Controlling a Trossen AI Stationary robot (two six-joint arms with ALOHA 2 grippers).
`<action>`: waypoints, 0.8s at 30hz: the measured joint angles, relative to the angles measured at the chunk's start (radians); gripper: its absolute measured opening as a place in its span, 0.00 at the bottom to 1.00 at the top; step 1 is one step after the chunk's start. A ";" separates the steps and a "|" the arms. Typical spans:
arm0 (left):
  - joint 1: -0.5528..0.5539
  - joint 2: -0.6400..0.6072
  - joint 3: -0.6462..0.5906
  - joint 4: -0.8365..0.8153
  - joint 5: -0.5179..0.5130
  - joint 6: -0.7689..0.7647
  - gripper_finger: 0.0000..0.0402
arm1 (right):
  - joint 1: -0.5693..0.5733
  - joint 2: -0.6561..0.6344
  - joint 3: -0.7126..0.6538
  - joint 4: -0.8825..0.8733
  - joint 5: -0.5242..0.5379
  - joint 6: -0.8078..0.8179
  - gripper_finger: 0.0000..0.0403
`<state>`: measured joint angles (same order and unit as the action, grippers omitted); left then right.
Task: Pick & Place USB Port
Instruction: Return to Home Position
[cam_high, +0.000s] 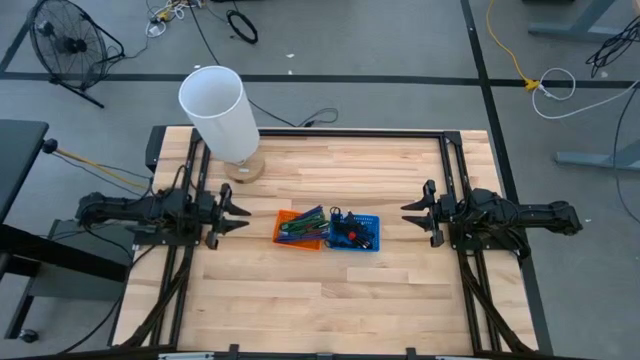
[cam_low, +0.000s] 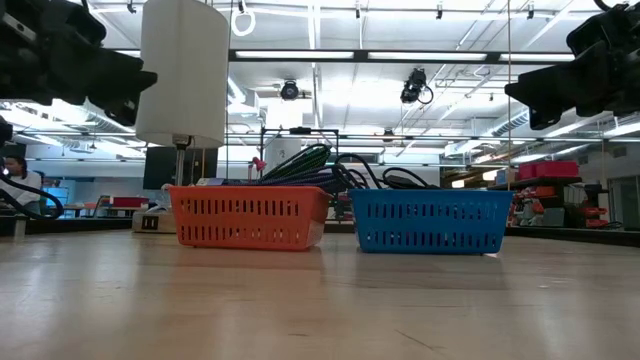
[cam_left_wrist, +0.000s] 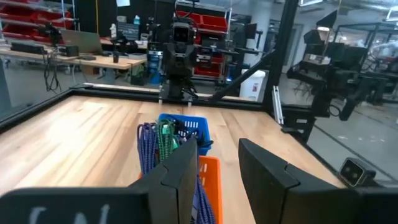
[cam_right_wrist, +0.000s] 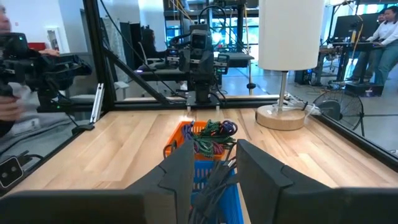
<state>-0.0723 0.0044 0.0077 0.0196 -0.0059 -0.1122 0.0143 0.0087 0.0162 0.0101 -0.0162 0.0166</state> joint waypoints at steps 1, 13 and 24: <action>0.000 0.000 0.000 0.010 -0.003 -0.015 0.31 | 0.000 0.000 0.000 0.000 0.000 0.000 0.31; 0.001 0.002 -0.001 0.042 -0.016 -0.087 0.31 | 0.000 0.000 0.000 0.000 0.000 0.000 0.31; 0.001 0.002 -0.001 0.048 -0.017 -0.087 0.31 | 0.000 0.000 0.000 0.000 0.000 0.000 0.31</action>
<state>-0.0711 0.0063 0.0067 0.0673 -0.0231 -0.1989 0.0143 0.0090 0.0162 0.0101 -0.0160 0.0166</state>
